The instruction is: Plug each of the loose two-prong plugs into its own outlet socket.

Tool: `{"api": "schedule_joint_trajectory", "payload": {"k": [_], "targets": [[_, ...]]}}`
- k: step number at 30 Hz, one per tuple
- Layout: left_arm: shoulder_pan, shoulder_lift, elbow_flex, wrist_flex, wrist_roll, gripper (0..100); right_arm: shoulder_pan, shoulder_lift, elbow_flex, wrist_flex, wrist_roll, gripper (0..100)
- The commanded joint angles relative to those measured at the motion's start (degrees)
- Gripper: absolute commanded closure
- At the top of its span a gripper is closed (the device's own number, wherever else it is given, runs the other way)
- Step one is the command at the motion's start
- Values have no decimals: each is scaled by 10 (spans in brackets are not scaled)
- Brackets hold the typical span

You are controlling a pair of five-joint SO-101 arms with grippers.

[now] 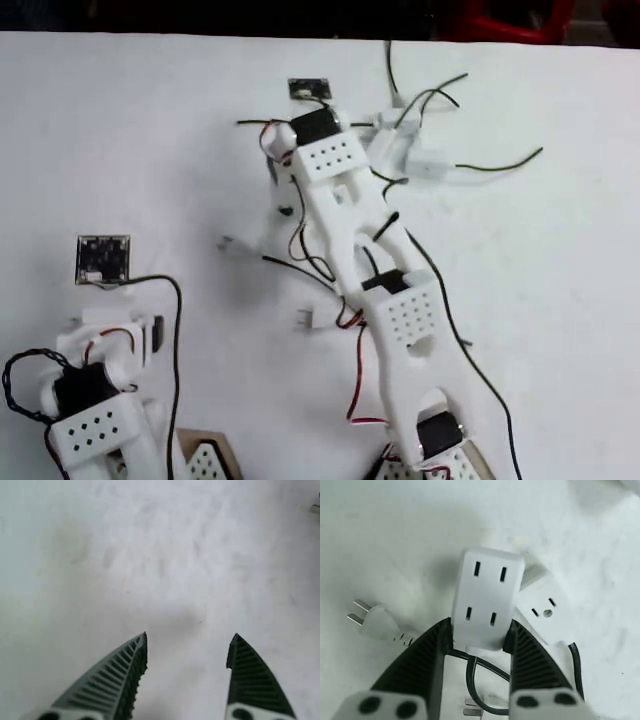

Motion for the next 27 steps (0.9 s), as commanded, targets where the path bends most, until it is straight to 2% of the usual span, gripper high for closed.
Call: {"api": "schedule_joint_trajectory", "payload": {"k": [1, 9, 18, 21, 24, 27], "targets": [[-1, -7, -4, -11, 3, 740, -15, -87, 40, 7, 5, 981], [-1, -7, -4, -11, 3, 740, -65, -269, 278, -15, 1, 981], [-1, -7, -4, -11, 3, 738, -118, -334, 484, -180, -1, 970], [-1, -7, -4, -11, 3, 737, -118, -336, 498, -196, -1, 853], [-1, -7, -4, -11, 3, 737, -123, -349, 497, -168, -1, 731], [0, -7, -4, -11, 6, 736, -125, -384, 479, -125, 5, 746]]}}
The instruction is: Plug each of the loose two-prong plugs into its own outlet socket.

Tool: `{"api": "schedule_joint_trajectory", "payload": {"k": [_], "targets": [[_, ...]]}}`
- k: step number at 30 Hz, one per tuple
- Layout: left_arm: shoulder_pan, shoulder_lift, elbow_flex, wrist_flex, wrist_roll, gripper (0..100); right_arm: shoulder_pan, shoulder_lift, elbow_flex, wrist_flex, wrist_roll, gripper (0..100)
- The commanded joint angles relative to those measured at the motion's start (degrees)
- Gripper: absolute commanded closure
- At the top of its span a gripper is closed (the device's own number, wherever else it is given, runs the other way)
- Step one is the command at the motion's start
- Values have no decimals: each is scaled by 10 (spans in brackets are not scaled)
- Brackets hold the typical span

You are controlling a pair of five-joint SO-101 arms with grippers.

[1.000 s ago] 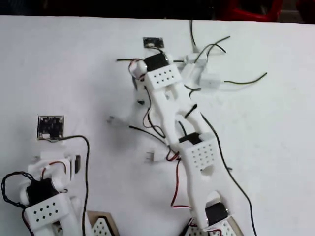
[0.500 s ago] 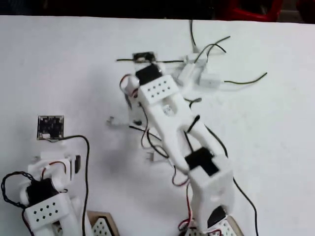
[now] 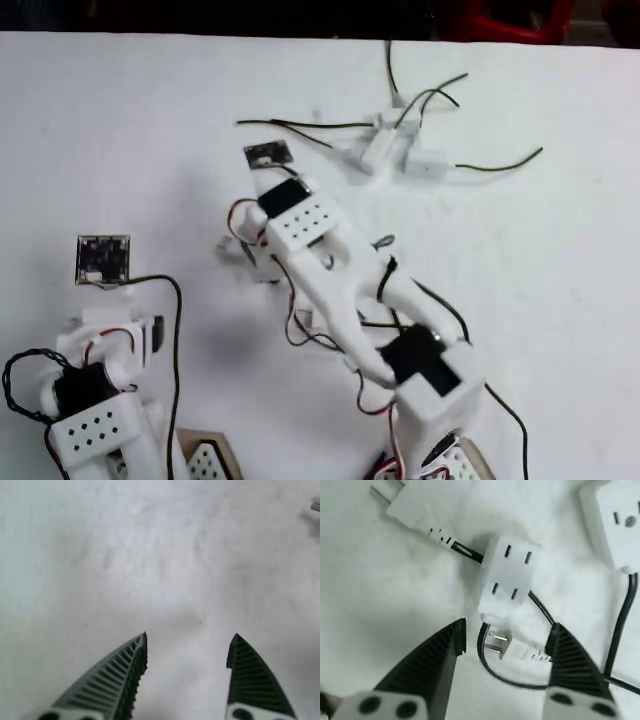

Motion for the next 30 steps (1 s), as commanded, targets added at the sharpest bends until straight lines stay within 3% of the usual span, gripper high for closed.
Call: {"api": "schedule_joint_trajectory", "payload": {"k": [1, 6, 13, 17, 20, 26, 30], "targets": [[0, -7, -4, -11, 6, 736, -4, -72, -30, 51, 5, 765], [30, -7, -4, -7, 7, 736, 15, -167, -40, 90, 55, 877], [29, -7, -4, -8, 7, 736, 144, -218, 4, 117, 149, 966], [29, -7, -4, -8, 7, 736, 182, -218, 88, 94, 194, 967], [29, -7, -4, -9, 7, 736, 182, -219, 139, 66, 198, 962], [28, -7, -4, -9, 7, 736, 185, -223, 182, 54, 195, 853], [28, -7, -4, -9, 7, 736, 188, -223, 219, 54, 194, 850]]}}
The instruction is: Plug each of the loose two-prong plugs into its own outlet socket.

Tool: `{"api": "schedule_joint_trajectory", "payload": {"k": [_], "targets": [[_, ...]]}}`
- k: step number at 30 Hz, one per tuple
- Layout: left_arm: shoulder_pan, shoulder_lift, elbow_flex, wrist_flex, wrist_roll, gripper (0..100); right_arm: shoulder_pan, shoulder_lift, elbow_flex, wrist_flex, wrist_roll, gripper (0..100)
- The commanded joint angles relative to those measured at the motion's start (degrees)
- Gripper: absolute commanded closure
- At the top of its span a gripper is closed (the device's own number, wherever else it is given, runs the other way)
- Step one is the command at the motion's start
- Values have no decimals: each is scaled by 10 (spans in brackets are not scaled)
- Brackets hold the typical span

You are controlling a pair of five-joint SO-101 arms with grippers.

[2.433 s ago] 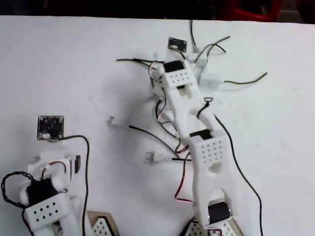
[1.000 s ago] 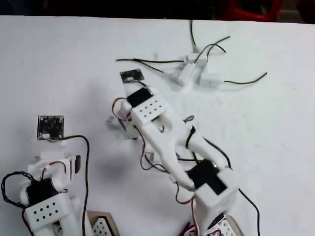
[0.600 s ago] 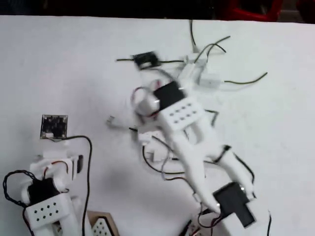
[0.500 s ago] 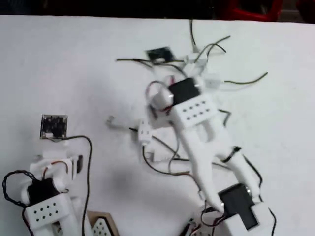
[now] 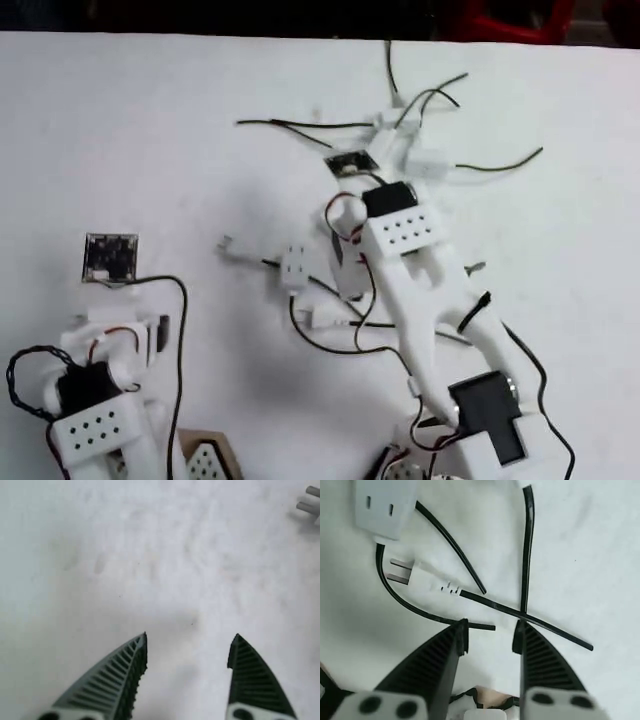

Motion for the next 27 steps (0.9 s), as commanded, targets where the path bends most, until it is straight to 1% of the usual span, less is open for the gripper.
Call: {"api": "schedule_joint_trajectory", "payload": {"k": [1, 5, 11, 13, 18, 21, 23, 25, 27], "targets": [[7, -7, -4, -9, 7, 736, 12, -28, 23, -5, 3, 850], [7, -7, -4, -9, 7, 736, 48, -28, 57, -8, -21, 847], [7, -7, -4, -9, 7, 736, 101, -29, 62, -5, -21, 847], [7, -7, -4, -9, 7, 736, 105, -40, 65, -2, -20, 849], [7, -7, -4, -9, 5, 736, 94, -115, 98, 43, -19, 850], [7, -7, -4, -9, 5, 736, 95, -156, 153, 42, 15, 851], [7, -7, -4, -9, 5, 736, 98, -163, 196, 18, 38, 855], [7, -7, -4, -9, 5, 736, 108, -156, 229, -16, 55, 898], [7, -7, -4, -9, 5, 736, 124, -142, 246, -57, 77, 968]]}}
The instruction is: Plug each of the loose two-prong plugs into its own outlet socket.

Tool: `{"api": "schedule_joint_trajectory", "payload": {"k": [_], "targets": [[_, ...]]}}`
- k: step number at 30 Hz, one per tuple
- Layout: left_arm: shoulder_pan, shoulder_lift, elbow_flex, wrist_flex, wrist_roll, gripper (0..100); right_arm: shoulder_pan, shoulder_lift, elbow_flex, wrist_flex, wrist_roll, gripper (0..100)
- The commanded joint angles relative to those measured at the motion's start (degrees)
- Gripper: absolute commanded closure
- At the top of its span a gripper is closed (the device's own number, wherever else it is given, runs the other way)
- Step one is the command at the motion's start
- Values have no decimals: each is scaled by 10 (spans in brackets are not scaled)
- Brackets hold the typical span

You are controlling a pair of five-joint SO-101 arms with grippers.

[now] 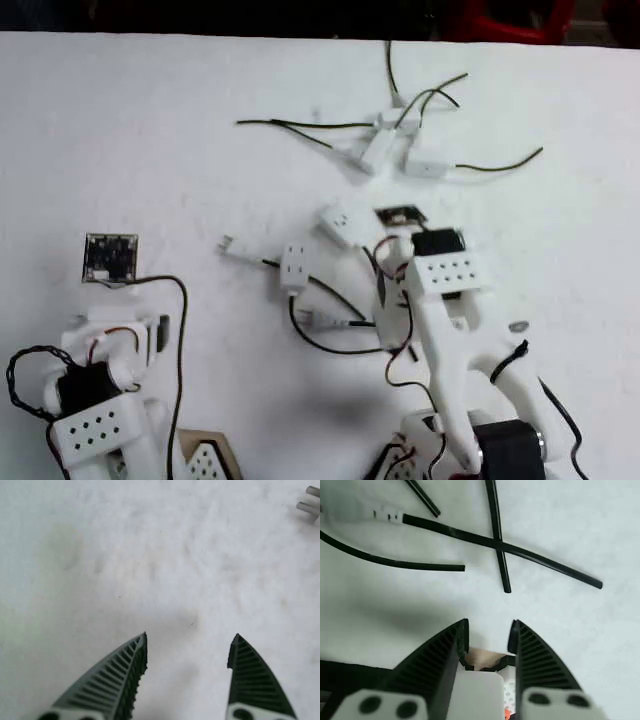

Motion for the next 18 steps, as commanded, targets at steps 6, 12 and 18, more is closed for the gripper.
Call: {"api": "schedule_joint_trajectory", "payload": {"k": [6, 12, 18], "targets": [[7, -7, -4, -9, 4, 736, 90, 94, 14, -113, 57, 981], [7, -7, -4, -9, 4, 736, 148, 188, -4, -218, 111, 981], [7, -7, -3, -9, 4, 736, 167, 198, -110, -256, 122, 981]]}}
